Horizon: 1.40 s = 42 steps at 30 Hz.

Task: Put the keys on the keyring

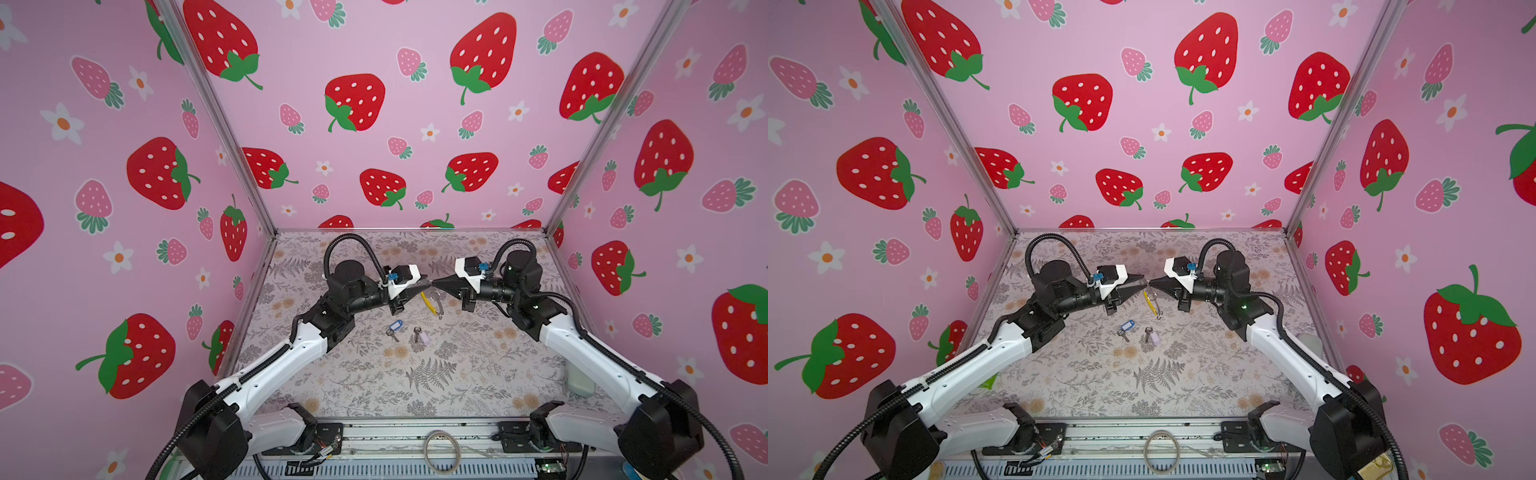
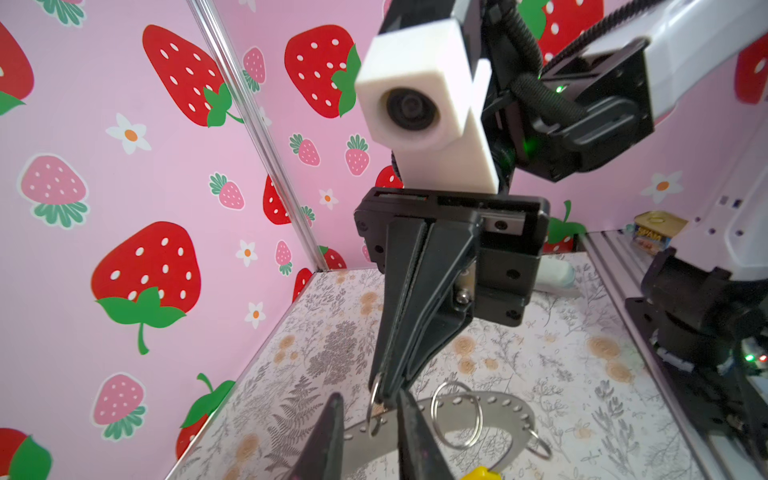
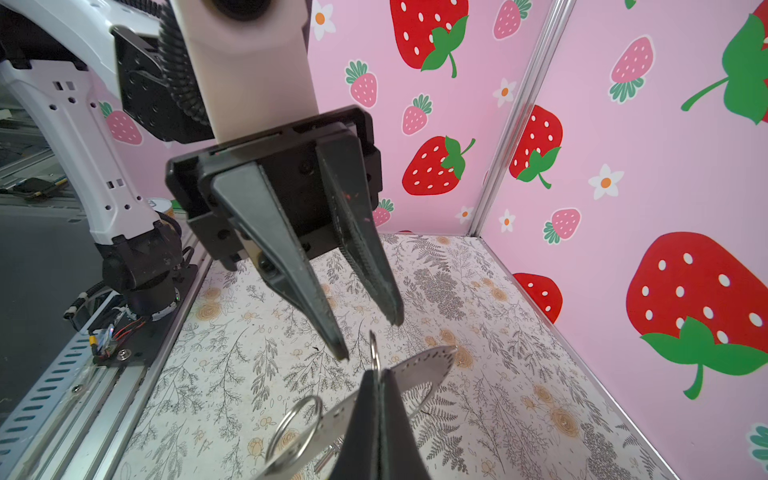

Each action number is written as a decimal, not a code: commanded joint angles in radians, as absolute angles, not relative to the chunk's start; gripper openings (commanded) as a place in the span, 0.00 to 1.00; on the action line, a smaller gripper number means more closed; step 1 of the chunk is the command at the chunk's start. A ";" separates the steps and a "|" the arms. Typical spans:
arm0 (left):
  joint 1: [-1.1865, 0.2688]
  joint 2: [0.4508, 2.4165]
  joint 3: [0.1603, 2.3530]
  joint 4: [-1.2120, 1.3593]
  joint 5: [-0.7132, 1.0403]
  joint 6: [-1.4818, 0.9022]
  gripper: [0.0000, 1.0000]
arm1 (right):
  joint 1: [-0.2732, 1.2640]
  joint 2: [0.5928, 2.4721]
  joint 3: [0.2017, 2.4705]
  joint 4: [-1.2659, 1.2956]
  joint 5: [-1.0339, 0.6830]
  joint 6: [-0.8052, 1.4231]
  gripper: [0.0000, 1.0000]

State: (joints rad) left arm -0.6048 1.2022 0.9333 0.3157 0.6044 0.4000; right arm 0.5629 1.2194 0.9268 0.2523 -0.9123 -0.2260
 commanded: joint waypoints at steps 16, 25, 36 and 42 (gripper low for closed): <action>-0.552 1.116 0.923 0.160 0.628 0.434 0.31 | 0.662 1.034 0.670 0.565 -0.584 -0.698 0.00; -0.570 1.141 0.937 0.115 0.642 0.464 0.29 | 0.692 1.023 0.621 0.626 -0.511 -0.828 0.00; -0.621 1.155 0.959 0.105 0.564 0.523 0.28 | 0.712 1.011 0.612 0.648 -0.498 -0.865 0.00; -0.653 1.163 0.973 0.122 0.497 0.550 0.25 | 0.726 1.005 0.606 0.647 -0.485 -0.899 0.00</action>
State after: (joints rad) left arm -0.6415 1.1587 0.9241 0.1062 0.5339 0.5121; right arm 0.7166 1.0233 0.6163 0.6079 -0.4873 -0.8600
